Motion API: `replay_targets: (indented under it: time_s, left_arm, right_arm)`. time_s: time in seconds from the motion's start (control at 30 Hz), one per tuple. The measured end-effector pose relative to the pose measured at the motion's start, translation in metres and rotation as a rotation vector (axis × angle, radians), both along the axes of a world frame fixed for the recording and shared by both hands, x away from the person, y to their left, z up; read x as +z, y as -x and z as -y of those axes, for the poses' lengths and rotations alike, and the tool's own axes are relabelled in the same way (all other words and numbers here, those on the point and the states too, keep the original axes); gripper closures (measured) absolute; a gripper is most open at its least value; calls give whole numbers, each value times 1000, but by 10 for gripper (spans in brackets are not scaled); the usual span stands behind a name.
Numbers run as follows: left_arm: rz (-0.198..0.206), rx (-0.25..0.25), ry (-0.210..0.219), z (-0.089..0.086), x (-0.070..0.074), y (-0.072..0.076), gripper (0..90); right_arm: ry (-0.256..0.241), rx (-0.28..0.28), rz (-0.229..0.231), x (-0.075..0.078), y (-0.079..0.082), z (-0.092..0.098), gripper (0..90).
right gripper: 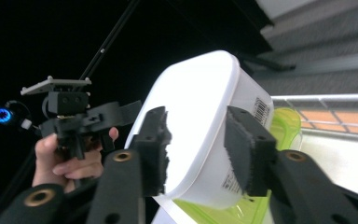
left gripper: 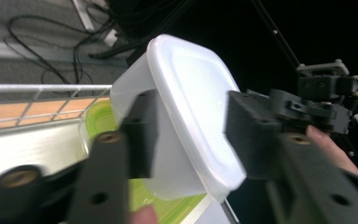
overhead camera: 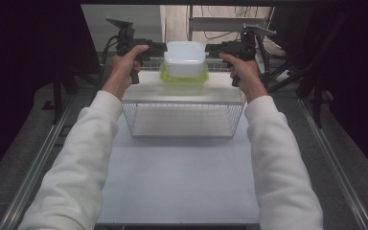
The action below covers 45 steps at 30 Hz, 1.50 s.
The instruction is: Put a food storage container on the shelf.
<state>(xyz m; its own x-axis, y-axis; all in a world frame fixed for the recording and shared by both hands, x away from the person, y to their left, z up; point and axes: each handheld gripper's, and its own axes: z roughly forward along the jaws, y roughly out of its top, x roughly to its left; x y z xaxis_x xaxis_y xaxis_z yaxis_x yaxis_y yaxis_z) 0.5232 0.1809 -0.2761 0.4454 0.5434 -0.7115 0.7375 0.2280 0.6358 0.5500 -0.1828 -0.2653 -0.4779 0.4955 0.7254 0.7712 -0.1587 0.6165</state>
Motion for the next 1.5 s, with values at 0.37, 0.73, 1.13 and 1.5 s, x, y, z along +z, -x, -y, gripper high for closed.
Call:
replay_targets:
  time_s: [0.37, 0.73, 1.13, 1.5]
  left_arm:
    - [147, -20, -54, -9, 6, 49, 345]
    - [236, -43, -129, -23, -4, 115, 310]
    - [280, -44, -248, -37, -67, 193, 305]
    - [171, -29, -382, -35, -144, 233, 297]
  right_arm:
    - [118, 41, 188, 5, 38, 14, 413]
    - [159, 46, 294, -3, 87, 37, 357]
    - [277, 60, 392, -54, 168, 67, 269]
    - [356, 92, 309, -134, 212, 88, 251]
